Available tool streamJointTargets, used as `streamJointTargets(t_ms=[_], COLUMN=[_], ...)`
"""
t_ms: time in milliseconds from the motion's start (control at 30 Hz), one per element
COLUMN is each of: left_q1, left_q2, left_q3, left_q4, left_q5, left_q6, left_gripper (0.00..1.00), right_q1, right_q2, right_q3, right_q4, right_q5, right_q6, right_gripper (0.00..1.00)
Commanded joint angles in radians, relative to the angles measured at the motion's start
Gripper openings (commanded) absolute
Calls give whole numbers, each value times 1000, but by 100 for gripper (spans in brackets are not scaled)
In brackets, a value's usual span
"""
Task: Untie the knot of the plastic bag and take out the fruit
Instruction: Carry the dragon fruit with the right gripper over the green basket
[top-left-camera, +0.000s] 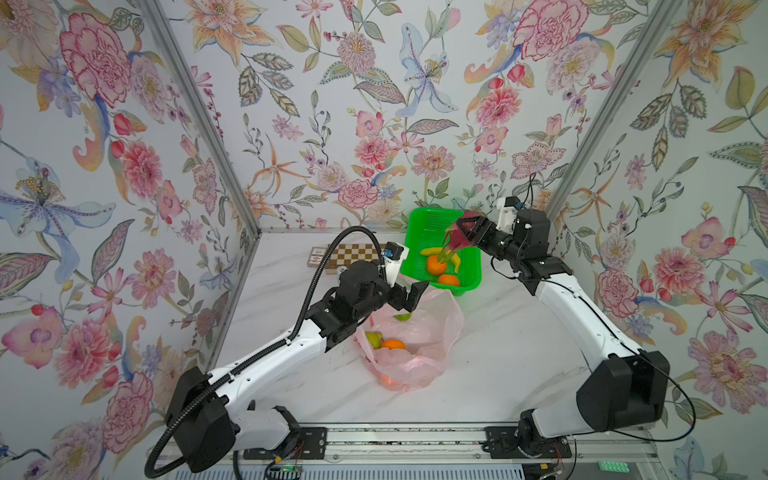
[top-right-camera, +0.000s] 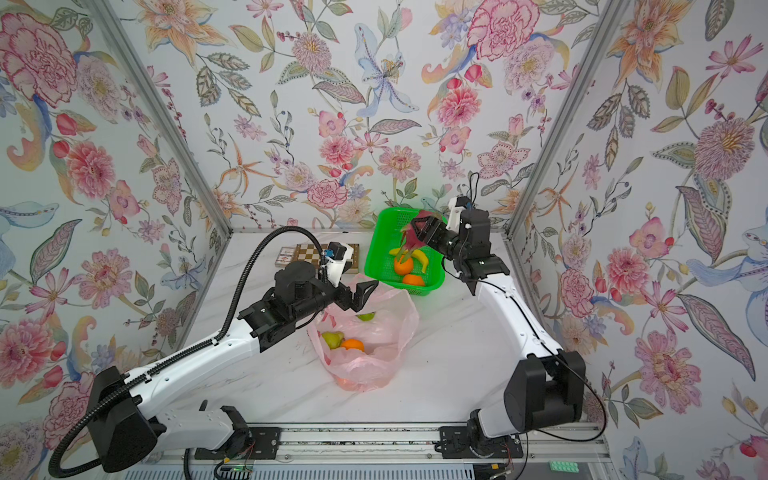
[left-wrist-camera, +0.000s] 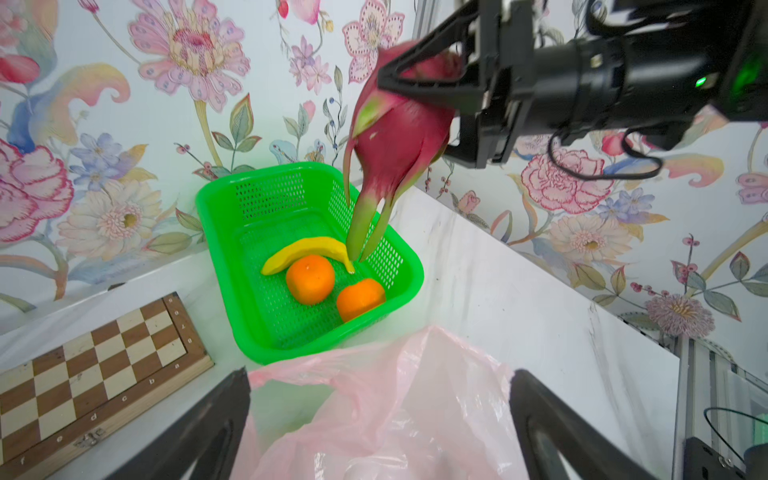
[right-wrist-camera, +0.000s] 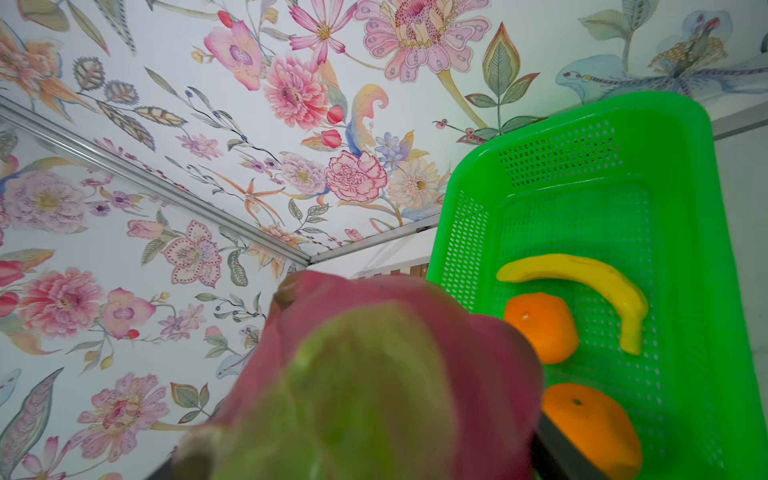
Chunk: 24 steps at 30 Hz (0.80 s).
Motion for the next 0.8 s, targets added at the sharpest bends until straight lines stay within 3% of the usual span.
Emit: streamJointTargets(t_ms=[0,300,767], left_q1=[9,9,9], left_q2=[-25,69,221], left_q3=[49,136,258], left_q4=[-95,-132,-126], left_q5=[-41,-64,-20], left_q6=[2,-29,-10], left_gripper=[99,99,99], right_q1=[-4,-16,-14], right_q2=[110,415,636], right_q3=[106,320,376], right_q4=[-100,-111,22], right_q5=[17,-29,-210], right_q6=[-99,-169,-88], right_gripper=[62,63,67])
